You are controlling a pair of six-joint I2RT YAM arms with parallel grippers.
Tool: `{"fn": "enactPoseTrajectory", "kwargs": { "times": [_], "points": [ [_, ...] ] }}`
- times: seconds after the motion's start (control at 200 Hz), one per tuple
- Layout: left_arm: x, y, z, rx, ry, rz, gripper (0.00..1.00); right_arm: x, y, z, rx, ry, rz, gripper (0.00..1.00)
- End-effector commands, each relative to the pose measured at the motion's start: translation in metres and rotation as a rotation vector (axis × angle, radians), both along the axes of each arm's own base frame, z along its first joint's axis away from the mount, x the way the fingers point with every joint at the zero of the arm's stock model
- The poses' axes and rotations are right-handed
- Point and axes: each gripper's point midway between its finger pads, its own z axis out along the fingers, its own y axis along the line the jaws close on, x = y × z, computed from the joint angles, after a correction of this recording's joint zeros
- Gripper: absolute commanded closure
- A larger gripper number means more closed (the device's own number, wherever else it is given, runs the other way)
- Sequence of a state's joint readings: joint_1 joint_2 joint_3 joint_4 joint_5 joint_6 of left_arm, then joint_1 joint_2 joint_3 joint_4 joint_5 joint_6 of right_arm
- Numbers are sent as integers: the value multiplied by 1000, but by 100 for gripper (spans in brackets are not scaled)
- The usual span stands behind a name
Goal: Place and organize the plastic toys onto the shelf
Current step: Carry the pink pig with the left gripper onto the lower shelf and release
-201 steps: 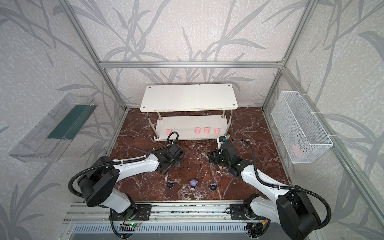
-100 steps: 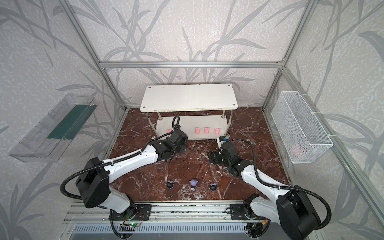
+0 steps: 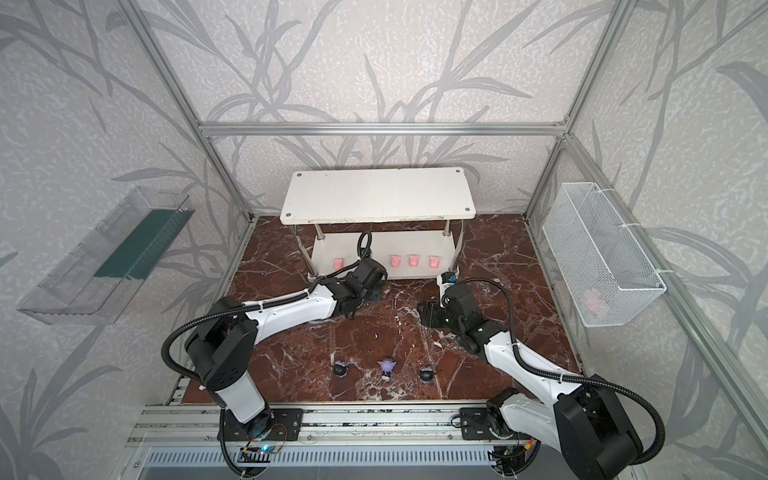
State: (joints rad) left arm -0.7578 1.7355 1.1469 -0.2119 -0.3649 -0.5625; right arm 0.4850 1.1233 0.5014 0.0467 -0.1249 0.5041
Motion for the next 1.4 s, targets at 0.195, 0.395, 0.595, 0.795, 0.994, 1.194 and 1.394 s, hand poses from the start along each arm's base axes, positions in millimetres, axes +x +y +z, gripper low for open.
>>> {"fn": "enactPoseTrajectory", "kwargs": {
  "times": [0.195,0.395,0.595,0.795,0.994,1.194,1.394],
  "points": [
    [35,15,11,-3,-79,63,71,-1,-1,-1,7,-1,9,31],
    [52,22,11,-6,-89,73,71,0,-3,-1,-1,0,5,31],
    [64,15,10,-33,-91,57,71,2,-3,-1,-2,2,4,31],
    [70,5,4,-46,-77,36,71,2,-5,-1,-7,3,3,31],
    [76,0,-3,-51,-61,33,71,4,-5,-1,-5,5,-1,31],
    [78,0,-12,-48,-38,36,71,3,-7,-4,-5,12,-4,31],
    [75,0,-18,-54,-16,36,70,3,-7,-4,-3,12,-6,31]
  ]
}}
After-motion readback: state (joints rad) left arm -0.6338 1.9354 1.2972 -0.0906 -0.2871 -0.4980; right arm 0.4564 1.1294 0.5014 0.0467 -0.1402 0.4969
